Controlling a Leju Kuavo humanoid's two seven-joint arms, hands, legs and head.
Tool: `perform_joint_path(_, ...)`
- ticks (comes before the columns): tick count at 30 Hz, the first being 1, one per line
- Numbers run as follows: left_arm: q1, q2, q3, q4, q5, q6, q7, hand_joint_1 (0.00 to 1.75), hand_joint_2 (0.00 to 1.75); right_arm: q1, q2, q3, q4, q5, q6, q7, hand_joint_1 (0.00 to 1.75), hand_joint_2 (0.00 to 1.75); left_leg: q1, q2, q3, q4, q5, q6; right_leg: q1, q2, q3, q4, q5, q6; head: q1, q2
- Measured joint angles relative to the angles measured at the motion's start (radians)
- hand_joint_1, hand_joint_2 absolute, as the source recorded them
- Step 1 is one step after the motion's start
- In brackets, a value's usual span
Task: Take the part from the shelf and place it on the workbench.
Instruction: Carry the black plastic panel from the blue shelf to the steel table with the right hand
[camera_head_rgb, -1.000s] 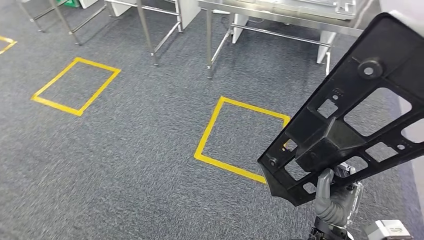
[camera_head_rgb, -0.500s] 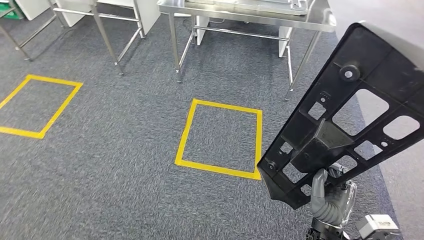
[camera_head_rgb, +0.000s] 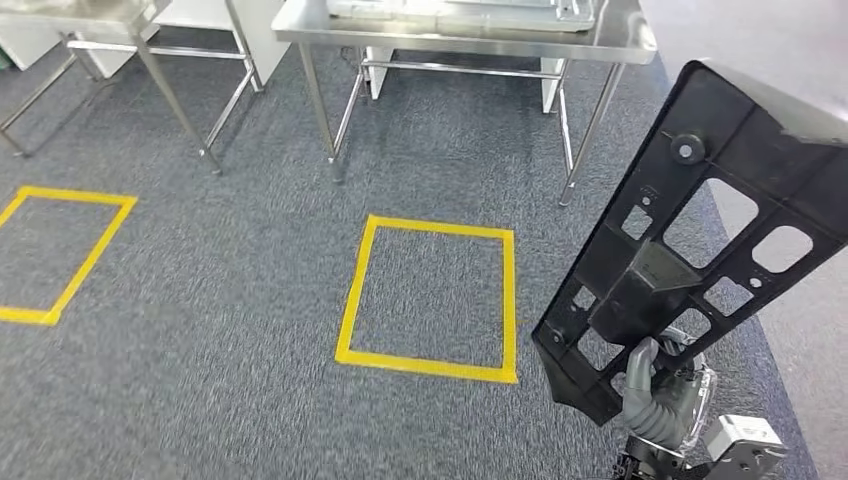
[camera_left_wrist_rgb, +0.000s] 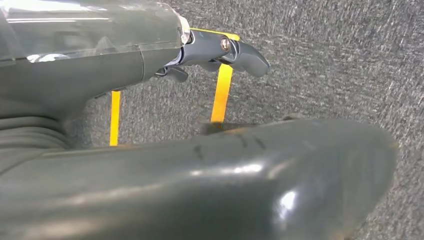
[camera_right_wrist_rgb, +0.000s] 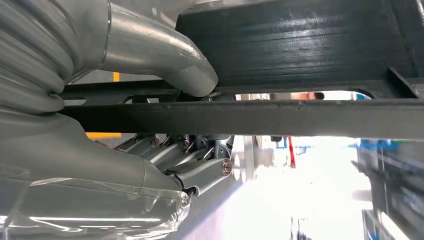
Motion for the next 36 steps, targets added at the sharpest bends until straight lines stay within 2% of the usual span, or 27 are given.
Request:
perform_joint_path(2,0.009,0.002,0.0,0.001,0.002,-0.001,0.003,0.0,0.0,-0.003,-0.01,0.003,0.005,0.007,-0.019,-0.001,1.75,1.75,-0.003,-0.003,-0.01,-0.091,0.119,0.008,-0.002,0.012,0.049,-0.005,-0.039,0.005,0.0,0.0)
perform_joint_path(3,0.012,0.004,0.0,0.002,0.002,-0.001,0.004,0.0,0.0,-0.005,-0.013,0.004,0.008,0.011,-0.025,-0.002,1.75,1.75,-0.007,-0.006,-0.01,-0.112,0.152,0.013,-0.003,0.016,0.065,-0.008,-0.053,0.009,0.0,0.0)
perform_joint_path(4,0.014,0.006,0.0,0.004,0.003,-0.001,0.005,0.0,0.0,-0.008,-0.017,0.004,0.01,0.015,-0.03,-0.001,1.75,1.75,-0.012,-0.008,-0.007,-0.119,0.159,0.018,-0.004,0.019,0.076,-0.014,-0.061,0.014,0.001,0.0)
perform_joint_path(6,0.01,0.008,0.0,0.005,0.003,-0.001,0.005,0.0,0.0,-0.014,-0.025,0.006,0.014,0.023,-0.039,0.003,1.75,1.75,-0.021,-0.009,0.024,-0.145,0.126,0.028,-0.005,0.022,0.096,-0.03,-0.065,0.029,0.0,0.0)
perform_joint_path(8,0.003,0.007,0.0,0.004,0.005,-0.002,0.005,0.0,0.0,-0.022,-0.036,0.008,0.015,0.031,-0.047,0.008,1.75,1.75,-0.018,-0.012,0.085,-0.213,0.077,0.039,-0.005,0.02,0.094,0.005,-0.03,0.043,0.001,0.0)
perform_joint_path(10,0.0,0.006,0.0,0.003,0.007,-0.004,0.003,0.0,0.0,-0.035,-0.048,0.009,0.015,0.037,-0.054,0.011,1.75,1.75,-0.007,-0.015,0.147,-0.27,0.051,0.047,-0.004,0.008,0.019,0.129,0.027,0.053,0.002,0.0)
perform_joint_path(11,0.001,0.006,0.0,0.002,0.009,-0.005,0.002,0.0,0.0,-0.041,-0.054,0.009,0.015,0.041,-0.057,0.012,1.75,1.75,-0.004,-0.015,0.176,-0.291,0.042,0.049,-0.006,0.001,-0.037,0.193,0.034,0.057,0.002,0.0)
perform_joint_path(12,0.002,0.006,0.0,0.002,0.01,-0.006,0.002,0.0,0.0,-0.046,-0.057,0.01,0.015,0.045,-0.061,0.013,1.75,1.75,-0.001,-0.016,0.206,-0.307,0.032,0.05,-0.007,-0.003,-0.09,0.239,0.019,0.062,0.002,0.0)
perform_joint_path(13,0.004,0.006,0.0,0.002,0.011,-0.007,0.002,0.0,0.0,-0.049,-0.061,0.01,0.015,0.049,-0.065,0.014,1.75,1.75,0.0,-0.017,0.237,-0.322,0.021,0.049,-0.009,-0.004,-0.137,0.263,-0.014,0.068,0.002,0.0)
perform_joint_path(15,0.008,0.005,0.0,0.002,0.013,-0.01,0.001,0.0,0.0,-0.053,-0.067,0.01,0.016,0.057,-0.074,0.019,1.75,1.75,0.006,-0.021,0.307,-0.354,-0.006,0.044,-0.014,-0.007,-0.203,0.255,-0.089,0.077,0.002,0.0)
perform_joint_path(16,0.009,0.005,0.0,0.002,0.013,-0.011,0.001,0.0,0.0,-0.055,-0.069,0.01,0.017,0.061,-0.079,0.022,1.75,1.75,0.011,-0.022,0.346,-0.371,-0.021,0.04,-0.016,-0.009,-0.223,0.225,-0.103,0.08,0.002,0.0)
perform_joint_path(17,0.009,0.005,0.0,0.002,0.013,-0.012,0.001,0.0,0.0,-0.056,-0.07,0.01,0.018,0.065,-0.084,0.025,1.75,1.75,0.015,-0.022,0.386,-0.386,-0.038,0.036,-0.018,-0.014,-0.235,0.175,-0.075,0.083,0.002,0.0)
perform_joint_path(20,0.004,0.005,0.0,0.002,0.013,-0.015,0.001,0.0,0.0,-0.058,-0.073,0.01,0.019,0.077,-0.099,0.034,1.75,1.75,0.022,-0.02,0.475,-0.411,-0.102,0.019,-0.019,-0.048,-0.24,0.03,0.171,0.084,0.003,0.0)
perform_joint_path(21,-0.003,0.004,0.0,-0.001,0.013,-0.016,0.001,0.0,0.0,-0.059,-0.074,0.01,0.014,0.082,-0.103,0.037,1.75,1.75,0.02,-0.018,0.501,-0.414,-0.117,0.01,-0.016,-0.055,-0.238,0.022,0.213,0.077,0.002,0.0)
perform_joint_path(22,-0.015,0.003,0.0,-0.004,0.012,-0.018,0.001,0.0,0.0,-0.063,-0.075,0.01,0.005,0.087,-0.106,0.04,1.75,1.75,0.018,-0.017,0.514,-0.402,-0.117,0.002,-0.014,-0.054,-0.234,0.032,0.214,0.068,0.002,0.0)
perform_joint_path(24,-0.045,0.003,0.0,-0.012,0.012,-0.021,0.001,0.0,0.0,-0.078,-0.075,0.01,-0.019,0.099,-0.114,0.047,1.75,1.75,0.016,-0.014,0.484,-0.302,-0.072,-0.011,-0.016,-0.039,-0.219,0.043,0.175,0.044,0.001,0.0)
perform_joint_path(25,-0.056,0.004,0.0,-0.013,0.012,-0.023,0.001,0.0,0.0,-0.085,-0.075,0.01,-0.026,0.108,-0.119,0.05,1.75,1.75,0.017,-0.014,0.433,-0.216,-0.052,-0.014,-0.016,-0.034,-0.208,0.043,0.161,0.033,0.001,0.0)
perform_joint_path(26,-0.059,0.005,0.0,-0.013,0.013,-0.025,0.002,0.0,0.0,-0.088,-0.076,0.01,-0.029,0.119,-0.125,0.055,1.75,1.75,0.018,-0.014,0.375,-0.126,-0.052,-0.015,-0.016,-0.03,-0.195,0.042,0.149,0.023,0.001,0.0)
perform_joint_path(27,-0.056,0.005,0.0,-0.013,0.013,-0.026,0.003,0.0,0.0,-0.087,-0.076,0.01,-0.029,0.129,-0.13,0.059,1.75,1.75,0.017,-0.014,0.316,-0.05,-0.077,-0.015,-0.014,-0.024,-0.182,0.042,0.135,0.016,0.001,0.0)
perform_joint_path(29,-0.035,0.004,0.0,-0.013,0.014,-0.028,0.006,0.0,0.0,-0.081,-0.077,0.01,-0.029,0.145,-0.136,0.07,1.75,1.75,0.012,-0.014,0.211,0.023,-0.185,-0.009,-0.011,-0.011,-0.148,0.041,0.106,0.012,0.001,0.0)
perform_joint_path(30,-0.023,0.004,0.0,-0.013,0.015,-0.028,0.007,0.0,0.0,-0.08,-0.077,0.009,-0.028,0.152,-0.139,0.074,1.75,1.75,0.009,-0.014,0.168,0.023,-0.24,-0.003,-0.01,-0.004,-0.129,0.041,0.09,0.014,0.001,0.0)
perform_joint_path(31,-0.013,0.004,0.0,-0.013,0.017,-0.028,0.008,0.0,0.0,-0.081,-0.077,0.009,-0.028,0.16,-0.142,0.077,1.75,1.75,0.007,-0.014,0.13,0.005,-0.272,0.004,-0.009,0.0,-0.107,0.041,0.073,0.016,0.001,0.0)
perform_joint_path(32,-0.005,0.004,0.0,-0.013,0.019,-0.028,0.008,0.0,0.0,-0.082,-0.077,0.008,-0.029,0.17,-0.146,0.08,1.75,1.75,0.004,-0.014,0.096,-0.028,-0.265,0.011,-0.008,0.002,-0.085,0.041,0.054,0.017,0.001,0.0)
perform_joint_path(33,0.001,0.004,0.0,-0.012,0.02,-0.028,0.009,0.0,0.0,-0.085,-0.077,0.006,-0.029,0.18,-0.151,0.082,1.75,1.75,0.0,-0.013,0.069,-0.07,-0.202,0.018,-0.008,0.001,-0.064,0.04,0.035,0.019,0.001,0.0)
perform_joint_path(34,0.007,0.006,0.0,-0.011,0.022,-0.028,0.01,0.0,0.0,-0.09,-0.077,0.004,-0.028,0.191,-0.155,0.086,1.75,1.75,-0.005,-0.011,0.048,-0.113,-0.101,0.024,-0.006,0.002,-0.044,0.041,0.016,0.022,0.001,0.0)
perform_joint_path(35,0.01,0.007,0.0,-0.009,0.022,-0.028,0.013,0.0,0.0,-0.097,-0.078,-0.001,-0.028,0.202,-0.157,0.092,1.75,1.75,-0.01,-0.01,0.039,-0.144,-0.016,0.029,-0.005,0.004,-0.027,0.041,-0.002,0.028,0.001,0.0)
perform_joint_path(36,0.011,0.007,0.0,-0.008,0.023,-0.027,0.015,0.0,0.0,-0.108,-0.079,-0.007,-0.031,0.212,-0.159,0.099,1.75,1.75,-0.015,-0.01,0.039,-0.164,0.046,0.034,-0.004,0.005,-0.011,0.041,-0.016,0.034,0.001,0.0)
